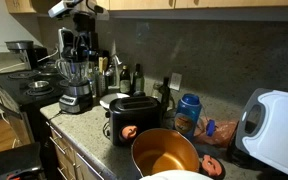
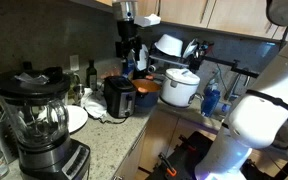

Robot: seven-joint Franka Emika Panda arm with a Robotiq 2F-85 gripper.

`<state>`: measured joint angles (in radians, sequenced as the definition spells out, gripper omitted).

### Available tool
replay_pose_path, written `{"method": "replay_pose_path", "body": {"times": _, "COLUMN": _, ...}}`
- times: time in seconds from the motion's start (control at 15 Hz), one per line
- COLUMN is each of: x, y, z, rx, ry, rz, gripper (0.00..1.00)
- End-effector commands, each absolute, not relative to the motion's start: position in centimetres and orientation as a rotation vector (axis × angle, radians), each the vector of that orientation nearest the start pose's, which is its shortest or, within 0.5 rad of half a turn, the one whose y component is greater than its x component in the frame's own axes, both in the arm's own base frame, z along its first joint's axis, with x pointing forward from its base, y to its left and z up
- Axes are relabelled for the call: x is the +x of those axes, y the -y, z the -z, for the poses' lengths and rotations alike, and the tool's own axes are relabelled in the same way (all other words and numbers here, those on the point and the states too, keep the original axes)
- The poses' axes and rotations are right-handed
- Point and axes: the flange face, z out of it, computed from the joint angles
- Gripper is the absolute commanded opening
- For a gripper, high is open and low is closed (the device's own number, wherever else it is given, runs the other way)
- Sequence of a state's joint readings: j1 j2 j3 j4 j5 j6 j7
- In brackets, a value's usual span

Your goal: Push a button on the blender

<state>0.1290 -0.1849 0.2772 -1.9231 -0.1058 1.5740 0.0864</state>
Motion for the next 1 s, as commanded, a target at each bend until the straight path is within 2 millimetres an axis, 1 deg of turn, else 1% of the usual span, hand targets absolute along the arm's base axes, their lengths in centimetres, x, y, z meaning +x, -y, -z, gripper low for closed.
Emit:
{"method": "replay_pose_path", "body": {"times": 0.0, "x": 44.8, "y": -19.0, "z": -55.4, "rx": -3.285, "ry": 0.53, "rz": -0.216, "gripper": 1.0}}
{"method": "replay_pose_path", "body": {"times": 0.47, "x": 44.9, "y": -19.1, "z": -55.3, "rx": -3.28, "ry": 0.53, "rz": -0.219, "gripper": 1.0}}
{"method": "replay_pose_path", "body": {"times": 0.6, "x": 44.9, "y": -19.5, "z": -54.6, "rx": -3.275, "ry": 0.55, "rz": -0.24, "gripper": 1.0}}
{"method": "replay_pose_path", "body": {"times": 0.73, "x": 45.0, "y": -20.2, "z": -53.4, "rx": -3.256, "ry": 0.583, "rz": -0.268, "gripper": 1.0}}
{"method": "replay_pose_path", "body": {"times": 0.93, "x": 44.7, "y": -21.4, "z": -50.9, "rx": -3.227, "ry": 0.628, "rz": -0.306, "gripper": 1.0}}
